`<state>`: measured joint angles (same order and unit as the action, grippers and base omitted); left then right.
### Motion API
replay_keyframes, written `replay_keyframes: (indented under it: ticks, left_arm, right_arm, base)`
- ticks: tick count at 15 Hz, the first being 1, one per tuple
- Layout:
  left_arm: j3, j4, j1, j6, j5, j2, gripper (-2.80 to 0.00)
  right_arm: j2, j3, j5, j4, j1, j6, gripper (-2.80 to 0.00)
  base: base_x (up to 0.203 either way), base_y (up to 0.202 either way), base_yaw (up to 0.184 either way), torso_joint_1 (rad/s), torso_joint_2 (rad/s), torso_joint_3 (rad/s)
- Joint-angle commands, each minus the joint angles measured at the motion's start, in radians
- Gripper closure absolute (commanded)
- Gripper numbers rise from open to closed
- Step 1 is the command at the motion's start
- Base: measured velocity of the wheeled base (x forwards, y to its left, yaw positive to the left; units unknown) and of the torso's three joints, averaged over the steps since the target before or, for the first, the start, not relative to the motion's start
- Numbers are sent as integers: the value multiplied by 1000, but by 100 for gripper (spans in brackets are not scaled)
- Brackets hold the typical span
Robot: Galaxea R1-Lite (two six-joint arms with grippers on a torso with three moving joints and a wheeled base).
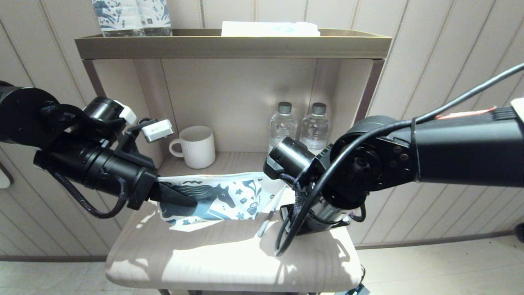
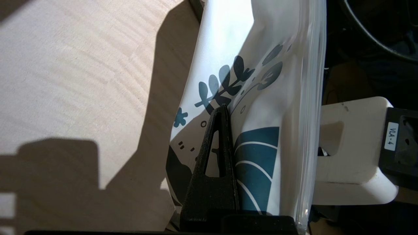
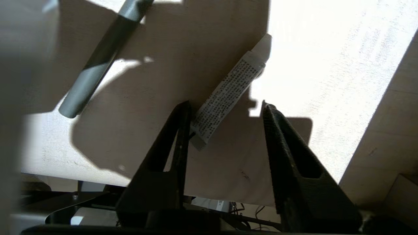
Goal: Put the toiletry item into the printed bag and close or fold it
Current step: Pick up the toothpaste, then place the toothpaste in the storage bag
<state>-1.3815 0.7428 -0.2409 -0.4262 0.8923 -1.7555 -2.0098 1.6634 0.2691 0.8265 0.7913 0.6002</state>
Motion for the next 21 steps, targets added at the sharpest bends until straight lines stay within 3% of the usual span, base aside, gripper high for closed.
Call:
replay_keyframes:
  ticks: [1, 8, 9, 12, 14, 15, 17, 19, 21]
  left_arm:
    - [6, 4, 0, -3, 5, -4, 0]
    - [4, 0, 0, -6, 4, -2, 0]
    - [15, -32, 0, -26, 3, -3, 0]
    - [97, -205, -3, -212, 1, -21, 0]
    - [105, -268, -37, -233, -10, -34, 0]
    - [99, -280, -56, -234, -26, -40, 0]
    - [90, -311, -115, -261, -149, -48, 0]
    - [84, -349, -171, -293, -270, -56, 0]
    - [76, -385, -206, -299, -323, -61, 0]
  right_arm:
    - [-12, -5, -12, 7, -1, 3, 0]
    - [41, 1, -24, 6, -6, 3, 0]
    - [88, 1, -22, 7, -14, 1, 0]
    - [268, 17, -22, 11, -68, -64, 0]
    - [362, 24, -26, 13, -144, -167, 0]
    - [383, 30, -28, 14, -162, -221, 0]
    - [395, 47, -53, 13, -159, -323, 0]
    - [417, 54, -157, 17, -130, -414, 0]
    - [412, 118, -273, 110, -76, -440, 0]
  base:
    - [0, 0, 0, 0, 0, 0]
    - [0, 0, 0, 0, 0, 0]
    - [0, 0, 0, 0, 0, 0]
    - [0, 0, 0, 0, 0, 0]
    - [0, 0, 0, 0, 0, 0]
    - [0, 0, 0, 0, 0, 0]
    - [0, 0, 0, 0, 0, 0]
    - [0, 0, 0, 0, 0, 0]
    - [0, 0, 0, 0, 0, 0]
